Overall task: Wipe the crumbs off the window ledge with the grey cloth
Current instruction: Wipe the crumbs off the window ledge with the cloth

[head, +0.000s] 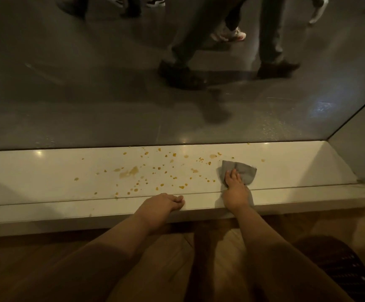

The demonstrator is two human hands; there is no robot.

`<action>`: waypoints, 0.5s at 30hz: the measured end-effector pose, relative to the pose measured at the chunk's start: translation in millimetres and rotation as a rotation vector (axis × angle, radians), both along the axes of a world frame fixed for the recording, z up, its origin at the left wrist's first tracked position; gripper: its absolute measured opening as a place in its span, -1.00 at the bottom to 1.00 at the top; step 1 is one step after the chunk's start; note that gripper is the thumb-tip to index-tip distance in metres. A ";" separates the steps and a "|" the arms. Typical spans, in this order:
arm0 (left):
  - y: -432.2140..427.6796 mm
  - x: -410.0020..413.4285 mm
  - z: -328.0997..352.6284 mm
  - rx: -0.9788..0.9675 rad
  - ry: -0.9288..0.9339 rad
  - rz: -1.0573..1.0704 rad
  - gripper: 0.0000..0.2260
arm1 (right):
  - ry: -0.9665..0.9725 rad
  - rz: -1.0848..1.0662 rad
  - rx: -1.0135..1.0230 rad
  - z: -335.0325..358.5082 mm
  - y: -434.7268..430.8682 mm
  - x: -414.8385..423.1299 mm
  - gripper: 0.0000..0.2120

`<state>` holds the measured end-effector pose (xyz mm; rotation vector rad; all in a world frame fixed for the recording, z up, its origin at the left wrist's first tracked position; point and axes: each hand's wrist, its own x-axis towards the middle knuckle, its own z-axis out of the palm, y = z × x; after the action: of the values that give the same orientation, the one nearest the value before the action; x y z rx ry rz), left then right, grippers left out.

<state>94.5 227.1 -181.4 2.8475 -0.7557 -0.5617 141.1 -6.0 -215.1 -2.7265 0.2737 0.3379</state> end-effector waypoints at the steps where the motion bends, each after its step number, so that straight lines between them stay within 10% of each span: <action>1: -1.1 -0.3 0.3 0.071 -0.015 -0.016 -0.41 | 0.013 0.015 -0.010 0.8 1.8 -0.1 -0.33; 10: -13.9 5.7 -0.6 0.284 0.011 -0.041 -0.31 | -0.012 0.144 0.220 4.1 28.1 -2.9 -0.30; 15: -14.8 1.5 4.1 0.289 0.030 -0.033 -0.34 | -0.120 -0.193 0.676 11.5 33.2 -15.0 -0.58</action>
<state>96.0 212.3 -177.2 3.0834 -0.7741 -0.7753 126.2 27.2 -203.6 -2.0272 0.3175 0.1686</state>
